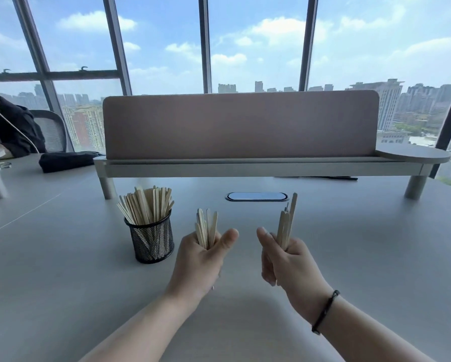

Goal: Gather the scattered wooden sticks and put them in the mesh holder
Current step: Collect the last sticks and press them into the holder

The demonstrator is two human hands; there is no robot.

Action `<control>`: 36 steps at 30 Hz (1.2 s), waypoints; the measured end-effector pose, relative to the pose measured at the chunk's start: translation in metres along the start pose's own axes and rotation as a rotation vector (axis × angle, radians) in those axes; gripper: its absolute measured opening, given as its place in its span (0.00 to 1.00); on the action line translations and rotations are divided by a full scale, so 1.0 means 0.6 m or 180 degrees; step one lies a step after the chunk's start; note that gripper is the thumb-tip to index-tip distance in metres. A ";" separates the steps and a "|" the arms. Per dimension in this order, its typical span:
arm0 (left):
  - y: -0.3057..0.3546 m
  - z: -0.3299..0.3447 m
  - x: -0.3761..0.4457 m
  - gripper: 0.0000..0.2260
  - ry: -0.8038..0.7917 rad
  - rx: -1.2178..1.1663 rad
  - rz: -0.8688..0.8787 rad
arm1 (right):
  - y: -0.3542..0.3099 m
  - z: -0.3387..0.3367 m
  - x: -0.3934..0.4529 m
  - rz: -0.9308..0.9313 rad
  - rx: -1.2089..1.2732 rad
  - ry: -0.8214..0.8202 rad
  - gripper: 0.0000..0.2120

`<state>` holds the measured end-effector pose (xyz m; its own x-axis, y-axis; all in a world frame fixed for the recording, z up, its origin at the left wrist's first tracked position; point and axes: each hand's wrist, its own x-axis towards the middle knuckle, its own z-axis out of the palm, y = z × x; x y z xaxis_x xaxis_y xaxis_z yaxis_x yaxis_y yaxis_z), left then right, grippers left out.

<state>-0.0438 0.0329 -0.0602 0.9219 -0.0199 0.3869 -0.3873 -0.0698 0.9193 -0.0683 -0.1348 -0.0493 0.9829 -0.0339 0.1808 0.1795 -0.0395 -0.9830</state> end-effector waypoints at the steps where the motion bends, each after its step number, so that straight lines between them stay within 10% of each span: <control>1: -0.001 0.001 -0.002 0.37 0.0024 -0.0132 -0.0054 | 0.002 0.001 -0.003 -0.0068 -0.0085 -0.0029 0.26; 15: 0.023 0.007 -0.003 0.29 0.0555 -0.0286 -0.0200 | -0.013 0.017 -0.009 0.0145 0.0306 0.0198 0.26; 25: 0.074 -0.066 0.013 0.31 0.0575 -0.0720 -0.0696 | -0.034 0.151 0.007 0.0604 0.0454 -0.0729 0.29; 36: 0.133 -0.204 0.197 0.29 0.1594 0.0142 0.0240 | -0.204 0.317 0.171 -0.0478 0.1072 -0.0347 0.28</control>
<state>0.0332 0.1469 0.0680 0.7699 0.4532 0.4493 -0.4419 -0.1293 0.8877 0.0184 0.0562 0.0836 0.9400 0.0545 0.3368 0.3071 0.2949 -0.9048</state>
